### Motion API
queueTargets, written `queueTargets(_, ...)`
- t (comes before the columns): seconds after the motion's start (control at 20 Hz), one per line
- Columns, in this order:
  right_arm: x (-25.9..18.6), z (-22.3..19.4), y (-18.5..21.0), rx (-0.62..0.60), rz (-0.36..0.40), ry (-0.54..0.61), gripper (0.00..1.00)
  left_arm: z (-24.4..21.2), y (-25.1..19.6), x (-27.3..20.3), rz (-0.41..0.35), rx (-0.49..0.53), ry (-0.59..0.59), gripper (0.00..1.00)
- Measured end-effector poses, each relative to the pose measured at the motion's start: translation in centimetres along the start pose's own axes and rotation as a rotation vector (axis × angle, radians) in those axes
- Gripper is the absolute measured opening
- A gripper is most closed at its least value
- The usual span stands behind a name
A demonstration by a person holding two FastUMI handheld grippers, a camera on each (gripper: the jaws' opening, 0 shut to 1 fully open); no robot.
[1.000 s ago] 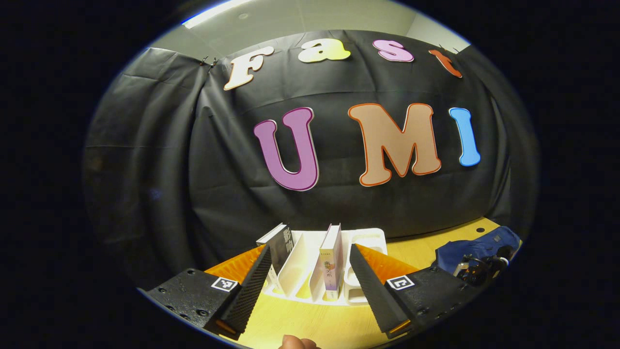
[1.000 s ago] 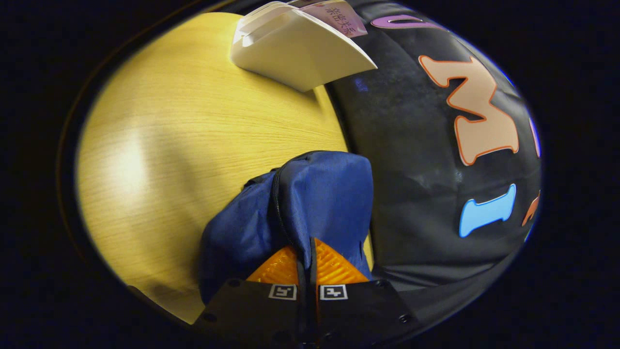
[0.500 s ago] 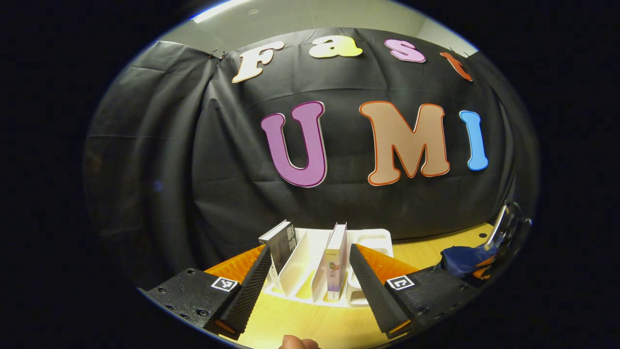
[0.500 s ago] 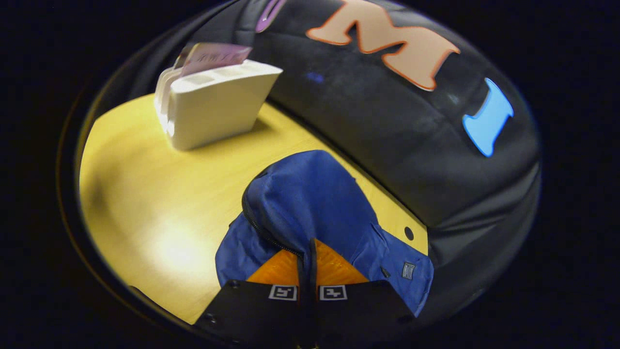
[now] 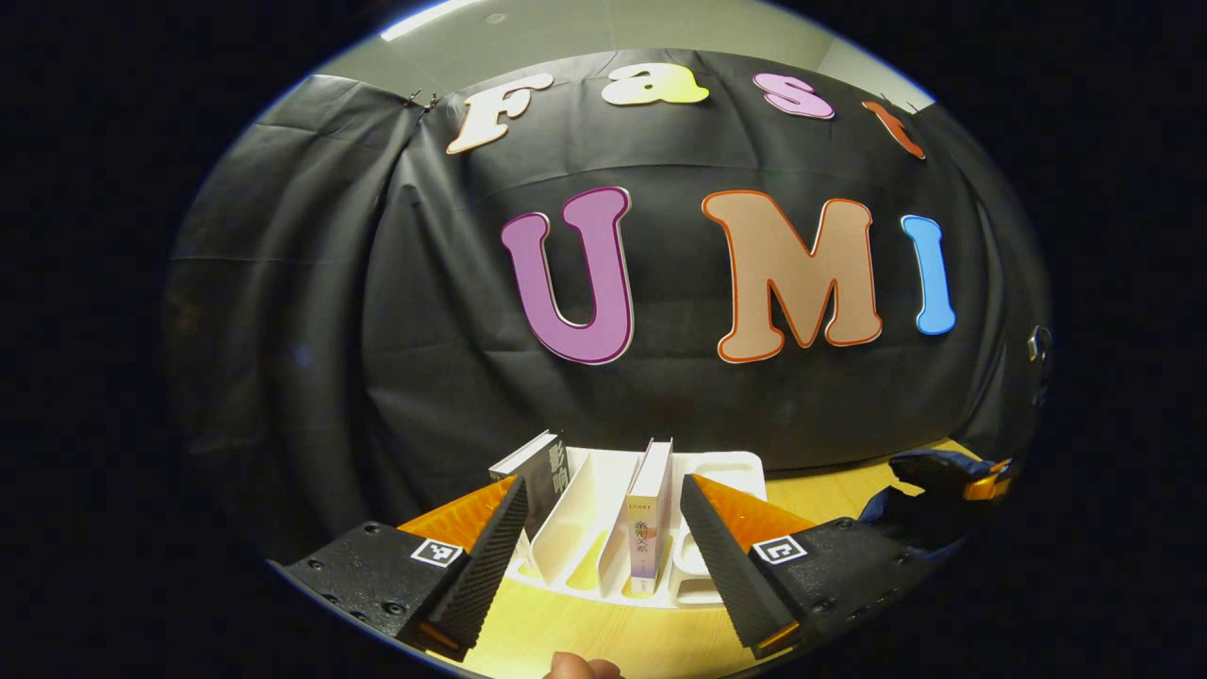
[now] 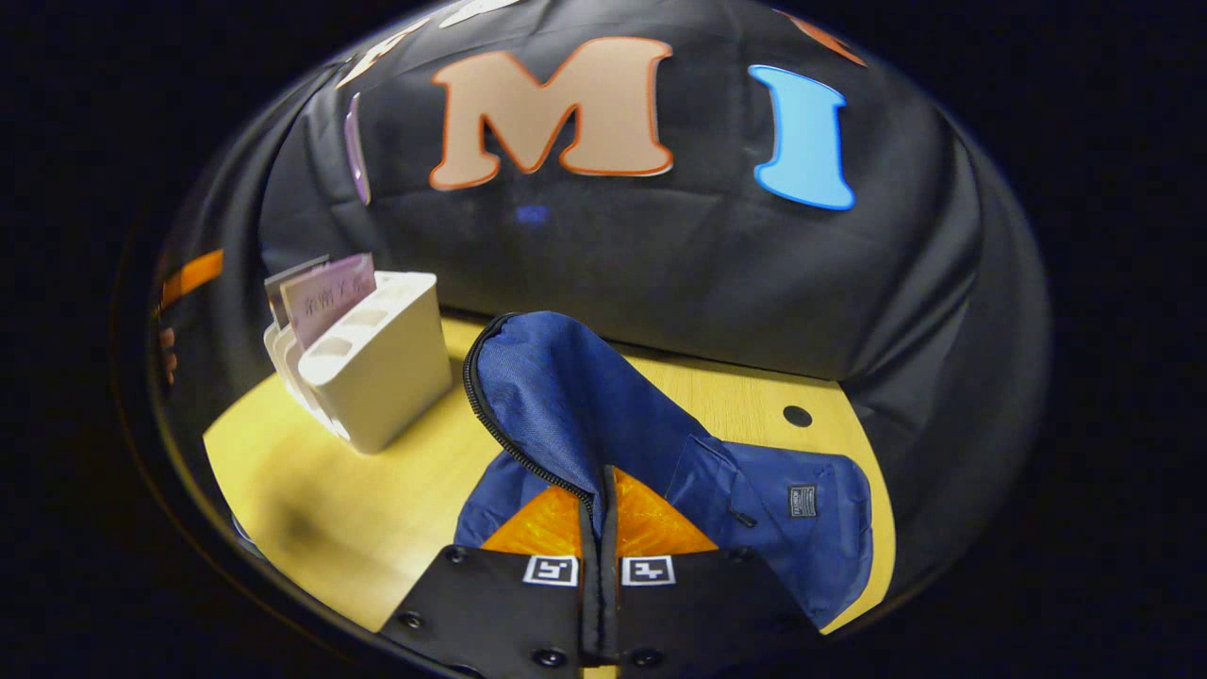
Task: Open the schoolbag, grab two books from the bookshelf and put them into the schoolbag.
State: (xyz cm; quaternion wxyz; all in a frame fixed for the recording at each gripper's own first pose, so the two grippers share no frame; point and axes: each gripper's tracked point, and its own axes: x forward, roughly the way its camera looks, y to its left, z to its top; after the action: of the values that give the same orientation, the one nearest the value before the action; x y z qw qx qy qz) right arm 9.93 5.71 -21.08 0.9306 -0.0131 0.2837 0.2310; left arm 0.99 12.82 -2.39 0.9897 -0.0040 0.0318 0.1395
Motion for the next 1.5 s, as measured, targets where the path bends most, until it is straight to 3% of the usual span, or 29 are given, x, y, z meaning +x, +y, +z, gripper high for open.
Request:
queueTargets(0.1, -0.3, 0.2, -1.1, 0.130, 0.018, -0.028, 0.03, -0.1, -0.1, 0.5, -0.004, 0.004, 0.001, 0.99)
queueTargets(0.15, -0.3, 0.4, -1.6, 0.222, 0.033, -0.045, 0.06, 0.0, -0.2, 0.7, -0.005, 0.005, 0.001, 0.99)
queueTargets(0.35, -0.5, 0.4, -3.7, 0.619, 0.091, -0.090, 0.02, -0.2, -0.4, 1.7, -0.007, 0.005, 0.003, 0.95)
queueTargets(0.45, -0.5, 0.4, -4.7, 0.749, 0.097, -0.115, 0.03, -0.4, -0.5, 2.6, -0.012, 0.006, 0.009, 0.99)
queueTargets(0.5, -0.5, 0.5, -4.9, 0.786, 0.097, -0.126, 0.04, -0.4, -0.6, 3.3, -0.016, 0.009, 0.010, 0.95)
queueTargets(0.75, -0.8, 0.9, -5.3, 0.853, 0.095, -0.144, 0.03, -1.2, -1.6, 7.7, -0.063, 0.038, 0.043, 0.99)
queueTargets(0.95, -0.9, 0.8, -5.4, 0.845, 0.088, -0.147, 0.03, -6.6, -4.3, 11.0, -0.169, 0.035, 0.283, 0.95)
queueTargets(1.15, -1.2, 0.9, -5.8, 0.852, 0.080, -0.157, 0.03, -10.4, -4.1, 13.7, -0.155, -0.011, 0.467, 0.95)
queueTargets(1.5, -1.3, 0.9, -6.0, 0.850, 0.072, -0.157, 0.03, -12.4, -3.9, 16.8, -0.215, 0.174, 0.659, 0.89)
